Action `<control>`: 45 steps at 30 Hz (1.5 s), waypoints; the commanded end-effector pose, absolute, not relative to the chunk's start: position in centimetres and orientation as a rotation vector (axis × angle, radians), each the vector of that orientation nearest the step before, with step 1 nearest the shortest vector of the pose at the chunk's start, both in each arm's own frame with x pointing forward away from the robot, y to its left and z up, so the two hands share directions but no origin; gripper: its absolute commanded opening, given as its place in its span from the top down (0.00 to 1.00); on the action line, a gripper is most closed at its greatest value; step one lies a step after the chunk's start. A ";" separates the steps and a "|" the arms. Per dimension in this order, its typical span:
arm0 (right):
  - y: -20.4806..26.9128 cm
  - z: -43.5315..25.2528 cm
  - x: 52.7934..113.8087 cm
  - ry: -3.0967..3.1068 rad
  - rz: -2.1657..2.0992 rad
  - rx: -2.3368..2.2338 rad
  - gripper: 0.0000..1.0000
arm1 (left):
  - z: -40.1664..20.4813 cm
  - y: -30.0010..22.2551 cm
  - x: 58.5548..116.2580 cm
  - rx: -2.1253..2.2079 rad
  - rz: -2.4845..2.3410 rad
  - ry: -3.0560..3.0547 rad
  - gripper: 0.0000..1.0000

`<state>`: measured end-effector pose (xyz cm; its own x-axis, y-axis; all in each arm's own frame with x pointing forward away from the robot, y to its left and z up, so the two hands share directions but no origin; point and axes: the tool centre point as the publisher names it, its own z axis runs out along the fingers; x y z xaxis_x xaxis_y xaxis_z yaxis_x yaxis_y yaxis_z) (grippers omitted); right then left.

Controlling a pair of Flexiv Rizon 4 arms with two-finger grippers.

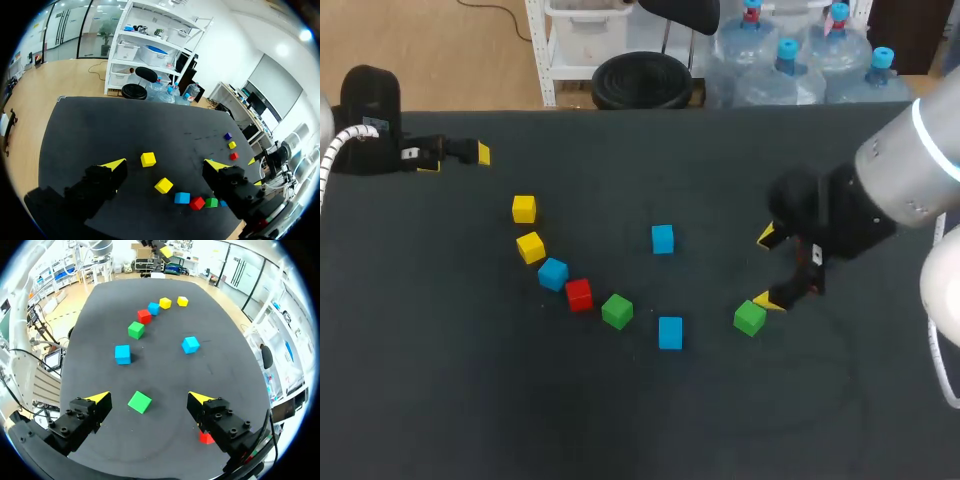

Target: Place the blue cubes, place green cubes on the blue cubes, place the yellow cubes on the green cubes, then place the red cubes on the yellow cubes, and place purple cube on the red cubes.

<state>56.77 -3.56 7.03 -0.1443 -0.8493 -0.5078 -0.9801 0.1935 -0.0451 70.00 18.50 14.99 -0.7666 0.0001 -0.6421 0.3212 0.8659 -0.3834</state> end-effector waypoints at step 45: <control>4.0 3.6 53.6 2.115 0.637 -1.837 0.00 | 15.0 18.5 70.0 0.231 -0.636 2.374 0.00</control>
<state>53.43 4.44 3.39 -0.1504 -0.8740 -0.4620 -0.9853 0.0945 0.1420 70.00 18.50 14.99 -0.7666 0.0001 -0.6421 0.3212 0.8659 -0.3834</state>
